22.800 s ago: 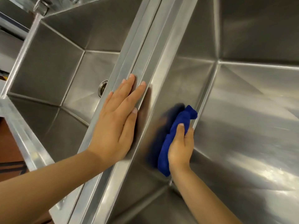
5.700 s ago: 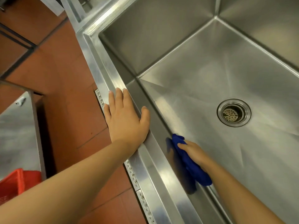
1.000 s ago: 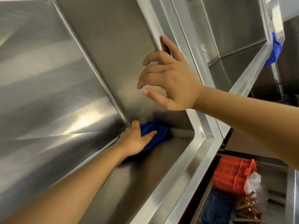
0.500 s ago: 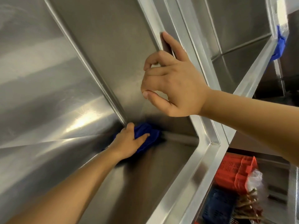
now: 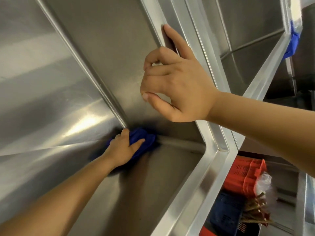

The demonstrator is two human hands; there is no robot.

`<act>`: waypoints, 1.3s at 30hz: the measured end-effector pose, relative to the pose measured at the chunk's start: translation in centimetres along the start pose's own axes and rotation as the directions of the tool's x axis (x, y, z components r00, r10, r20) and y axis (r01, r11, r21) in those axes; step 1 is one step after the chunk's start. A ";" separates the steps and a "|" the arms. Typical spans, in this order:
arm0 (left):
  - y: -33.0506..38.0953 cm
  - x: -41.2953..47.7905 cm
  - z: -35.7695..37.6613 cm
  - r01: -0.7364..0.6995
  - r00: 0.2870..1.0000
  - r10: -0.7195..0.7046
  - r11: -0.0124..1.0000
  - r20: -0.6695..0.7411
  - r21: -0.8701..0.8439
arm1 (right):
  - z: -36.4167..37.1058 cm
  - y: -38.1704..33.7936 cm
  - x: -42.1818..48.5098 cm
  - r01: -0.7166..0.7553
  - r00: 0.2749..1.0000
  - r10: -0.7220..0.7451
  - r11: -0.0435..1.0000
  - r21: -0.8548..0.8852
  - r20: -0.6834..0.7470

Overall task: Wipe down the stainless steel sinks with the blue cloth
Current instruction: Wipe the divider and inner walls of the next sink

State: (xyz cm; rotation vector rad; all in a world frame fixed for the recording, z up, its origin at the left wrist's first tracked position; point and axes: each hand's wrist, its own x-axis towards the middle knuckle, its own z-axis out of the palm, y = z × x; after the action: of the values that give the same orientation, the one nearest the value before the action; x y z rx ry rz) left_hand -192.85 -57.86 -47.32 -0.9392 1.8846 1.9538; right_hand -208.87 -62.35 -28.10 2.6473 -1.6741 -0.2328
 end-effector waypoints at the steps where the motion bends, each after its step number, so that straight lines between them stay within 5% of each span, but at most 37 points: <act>1: 0.4 -0.6 0.1 -0.027 1.000 0.027 1.000 0.007 -0.007 | -0.1 0.0 0.0 -0.001 1.000 0.001 1.000 0.001 0.001; 6: 1.9 -2.3 0.2 -0.182 0.983 0.183 0.982 0.015 -0.047 | 0.0 -0.1 -0.2 0.005 1.000 -0.005 1.000 -0.029 0.018; 13: 0.5 -0.3 -0.2 -0.014 1.000 0.014 0.999 -0.007 0.032 | 0.1 0.2 -0.1 0.026 0.999 -0.026 0.999 -0.031 0.023; 20: 3.8 -8.5 -1.2 -0.259 0.966 0.259 0.966 -0.001 -0.029 | -0.1 0.2 0.1 0.037 0.997 -0.033 0.997 -0.062 0.064; 26: 2.9 -7.8 -1.6 -0.127 0.992 0.127 0.991 -0.004 -0.053 | -0.3 -0.1 0.4 0.020 0.997 -0.014 0.998 -0.068 0.075; 32: 4.3 -15.4 -3.0 -0.143 0.986 0.124 0.971 -0.111 -0.193 | -1.2 -1.2 0.7 -0.032 0.994 0.045 0.991 -0.128 0.102; 39: 4.0 -21.6 -4.3 -0.162 0.983 0.154 0.984 -0.103 -0.075 | -1.2 -9.9 -3.5 -0.238 0.961 0.202 0.953 0.186 0.191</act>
State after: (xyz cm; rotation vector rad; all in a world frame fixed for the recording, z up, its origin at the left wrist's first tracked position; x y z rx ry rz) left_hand -177.84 -57.28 -30.74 -0.9502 2.0006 2.1288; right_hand -201.29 -55.04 -27.24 2.6115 -2.1418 -0.3051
